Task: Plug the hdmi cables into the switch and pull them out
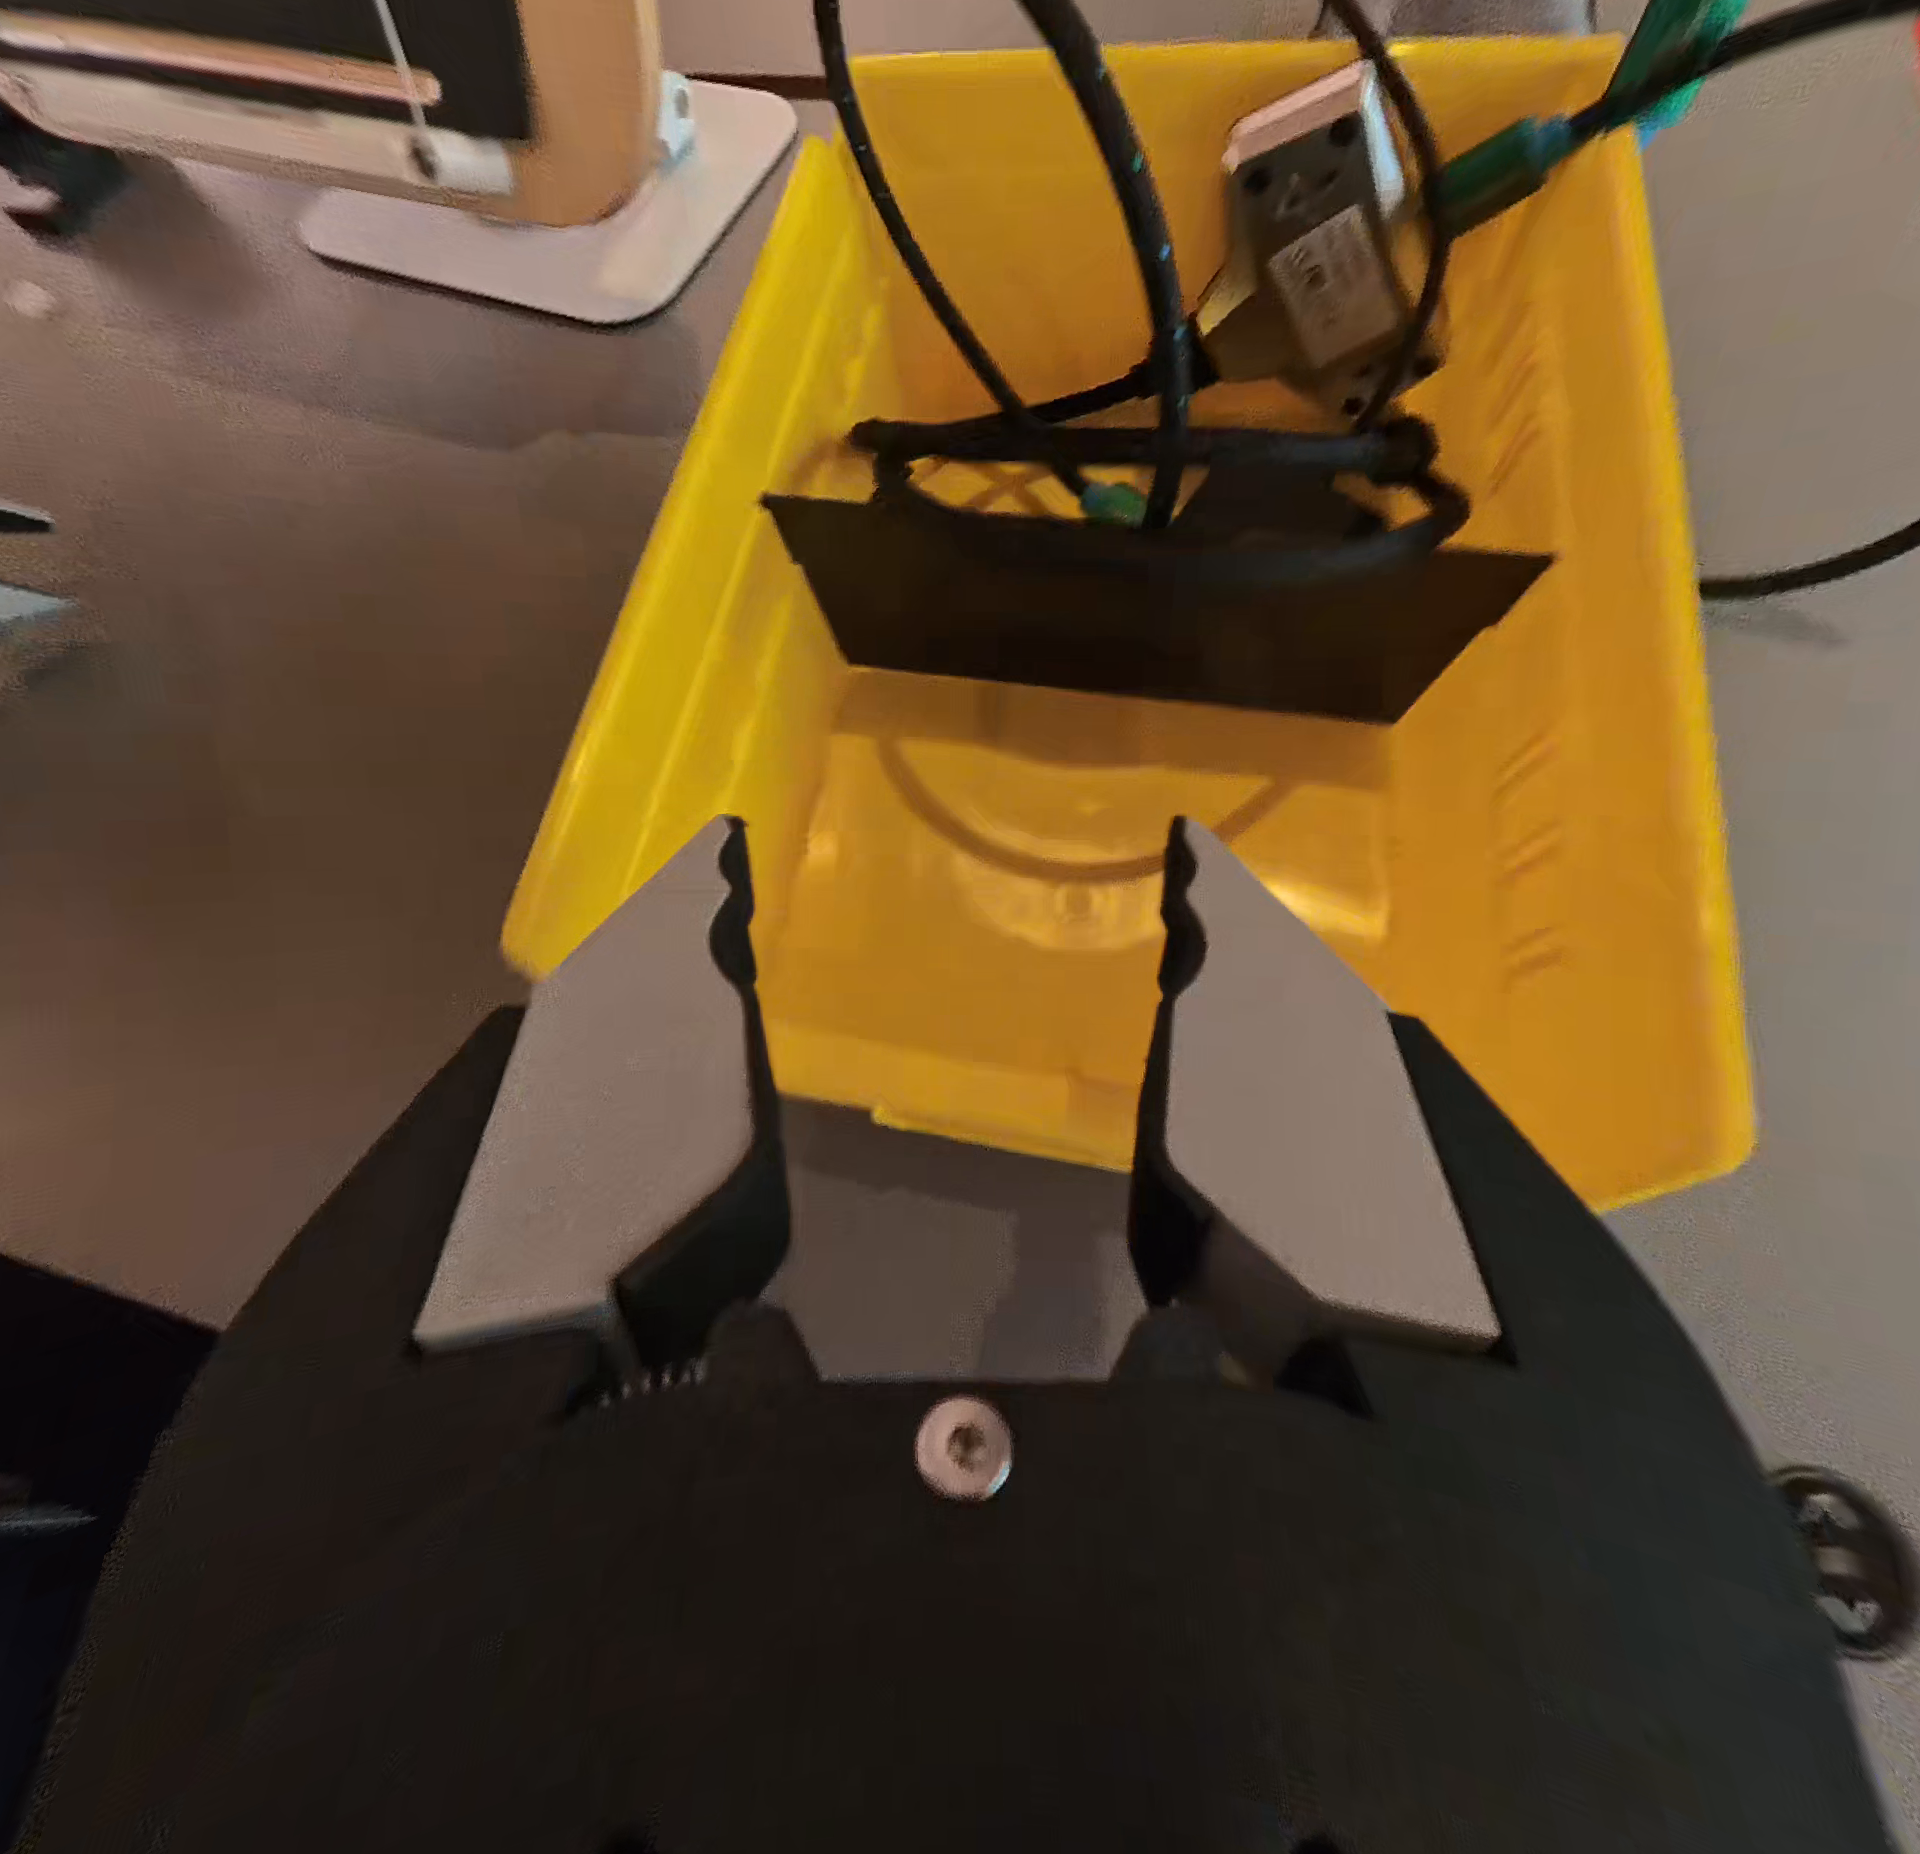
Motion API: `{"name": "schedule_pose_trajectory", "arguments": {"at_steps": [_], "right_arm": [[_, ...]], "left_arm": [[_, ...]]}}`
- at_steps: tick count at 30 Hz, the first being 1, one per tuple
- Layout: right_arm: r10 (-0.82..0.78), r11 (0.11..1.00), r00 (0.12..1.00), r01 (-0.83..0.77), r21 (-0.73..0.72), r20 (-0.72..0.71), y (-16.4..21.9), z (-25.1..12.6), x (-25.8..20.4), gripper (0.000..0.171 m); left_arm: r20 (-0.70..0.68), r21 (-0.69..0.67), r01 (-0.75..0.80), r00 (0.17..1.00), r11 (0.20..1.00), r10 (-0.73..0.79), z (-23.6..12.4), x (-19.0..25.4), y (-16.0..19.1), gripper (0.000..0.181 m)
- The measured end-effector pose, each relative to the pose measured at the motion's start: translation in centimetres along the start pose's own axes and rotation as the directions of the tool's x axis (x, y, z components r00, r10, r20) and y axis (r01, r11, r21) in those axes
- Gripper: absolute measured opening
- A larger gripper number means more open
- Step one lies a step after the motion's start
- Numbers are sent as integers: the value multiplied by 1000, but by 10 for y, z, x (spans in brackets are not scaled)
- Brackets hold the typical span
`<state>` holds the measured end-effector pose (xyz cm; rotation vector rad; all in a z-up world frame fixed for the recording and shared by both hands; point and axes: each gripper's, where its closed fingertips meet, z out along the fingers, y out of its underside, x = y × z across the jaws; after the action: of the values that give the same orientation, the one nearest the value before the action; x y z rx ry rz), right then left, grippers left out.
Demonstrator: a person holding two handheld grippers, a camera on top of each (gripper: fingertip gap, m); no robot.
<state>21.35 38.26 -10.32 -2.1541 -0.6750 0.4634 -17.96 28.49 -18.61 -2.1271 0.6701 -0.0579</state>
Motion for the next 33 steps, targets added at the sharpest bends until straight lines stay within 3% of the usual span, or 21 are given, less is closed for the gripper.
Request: {"name": "schedule_pose_trajectory", "arguments": {"at_steps": [2, 5, 8, 11, 14, 16, 21, 26, 27, 29, 30, 32, 33], "right_arm": [[35, 999, 999, -35, 33, 25, 14, -6, -6, 80], [8, 998, 997, -3, 67, -79, 30, -13, 1, 78], [-40, 997, 993, 47, 56, -112, 41, -13, -11, 81], [-93, 991, 995, 97, 93, -43, 40, -14, -42, 88], [-149, 975, 989, 149, 162, -17, 34, -19, -68, 87], [-179, 964, 984, 175, 199, 1, 30, -20, -85, 90], [-206, 957, 978, 211, 197, -43, 22, -3, -105, 100], [-157, 976, 985, 166, 141, -76, 21, 30, -103, 97], [-136, 982, 988, 145, 123, -79, 22, 37, -99, 96], [-90, 989, 991, 100, 107, -99, 21, 46, -89, 83], [-80, 992, 991, 90, 90, -106, 23, 50, -84, 68], [-95, 991, 983, 107, 77, -155, 23, 51, -73, 10], [-113, 990, 979, 125, 63, -168, 23, 50, -72, 9]], "left_arm": [[40, 53, -42, 998, 998, 40, -24, 17, -6, 39], [257, 147, -141, 961, 979, 100, -76, 16, -12, 27], [330, 135, -178, 936, 975, 125, -124, 22, -1, 24], [340, 162, -53, 941, 985, -6, -178, 18, 20, 27], [389, 238, 87, 904, 967, -177, -238, 3, 47, 51], [426, 260, 160, 866, 952, -262, -267, -7, 74, 52], [535, 196, 283, 771, 939, -345, -283, -37, 144, 59], [602, 162, 276, 733, 947, -317, -254, -59, 163, 47], [642, 135, 240, 718, 961, -270, -253, -64, 163, 36], [673, 94, 193, 710, 977, -205, -253, -64, 160, 8], [678, 86, 216, 702, 973, -216, -254, -65, 162, 5], [640, 124, 254, 718, 959, -273, -259, -68, 164, 4], [632, 137, 251, 722, 958, -280, -264, -70, 164, 3]]}}
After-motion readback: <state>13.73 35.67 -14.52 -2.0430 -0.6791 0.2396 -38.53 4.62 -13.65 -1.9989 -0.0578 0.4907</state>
